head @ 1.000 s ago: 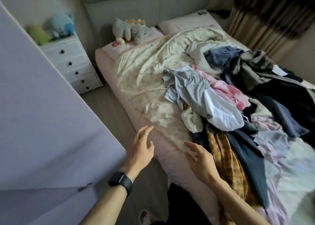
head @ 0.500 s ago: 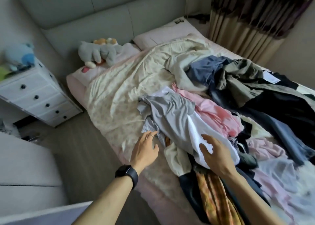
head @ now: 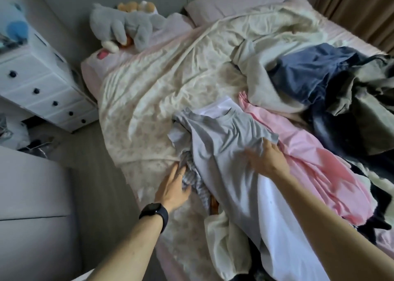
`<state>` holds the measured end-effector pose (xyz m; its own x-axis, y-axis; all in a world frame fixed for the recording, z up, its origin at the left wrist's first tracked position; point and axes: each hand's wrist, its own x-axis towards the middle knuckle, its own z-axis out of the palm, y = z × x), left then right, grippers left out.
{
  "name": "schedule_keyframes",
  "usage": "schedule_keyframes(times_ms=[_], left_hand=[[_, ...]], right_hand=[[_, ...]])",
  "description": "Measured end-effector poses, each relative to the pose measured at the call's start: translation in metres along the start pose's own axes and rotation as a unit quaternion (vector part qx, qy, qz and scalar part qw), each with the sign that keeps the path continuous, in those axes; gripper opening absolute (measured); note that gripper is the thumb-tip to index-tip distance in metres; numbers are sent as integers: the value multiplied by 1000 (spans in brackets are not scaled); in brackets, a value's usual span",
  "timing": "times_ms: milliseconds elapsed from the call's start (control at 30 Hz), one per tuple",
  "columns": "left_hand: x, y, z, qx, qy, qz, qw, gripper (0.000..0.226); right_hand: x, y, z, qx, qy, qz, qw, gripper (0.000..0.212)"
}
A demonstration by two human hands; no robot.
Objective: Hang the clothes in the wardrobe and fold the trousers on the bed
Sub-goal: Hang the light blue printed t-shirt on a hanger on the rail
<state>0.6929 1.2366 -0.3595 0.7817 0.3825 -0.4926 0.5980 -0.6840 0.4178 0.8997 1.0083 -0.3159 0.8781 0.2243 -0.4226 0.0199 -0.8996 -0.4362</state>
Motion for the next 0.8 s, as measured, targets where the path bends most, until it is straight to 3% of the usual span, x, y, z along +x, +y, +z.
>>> schedule_keyframes(times_ms=[67,167,233,333,433,500,600,667,733,800], left_hand=[[8,-5,9,12,-2,-1,1000,74],[3,-8,6,-14,-11,-13,1000,68],[-5,-6,-7,-33,9,-19,999,63],[-24,21,-46,-63,68,13,996,56],[-41,72,-92,-125,81,59,987,40],[-51,110,-116,-226,44,35,973,19],[-80,151,-138,-260,-57,23,964,45],[-108,160,-138,-253,-106,24,961,40],[-139,158,-134,-246,-98,36,964,18],[-177,147,-129,-222,-62,60,971,18]], right_hand=[[19,-3,13,-4,20,12,1000,62],[21,-5,23,20,71,-3,997,23],[10,-5,24,66,98,-24,993,15],[-23,-12,11,173,102,-74,977,10],[-71,-23,-9,207,119,-144,960,5],[-109,-31,-16,212,139,-185,950,6],[-172,-41,-20,239,152,-217,934,8],[-214,-46,-15,262,144,-229,926,6],[-253,-48,-8,265,114,-233,929,11],[-294,-43,-4,249,69,-255,932,18]])
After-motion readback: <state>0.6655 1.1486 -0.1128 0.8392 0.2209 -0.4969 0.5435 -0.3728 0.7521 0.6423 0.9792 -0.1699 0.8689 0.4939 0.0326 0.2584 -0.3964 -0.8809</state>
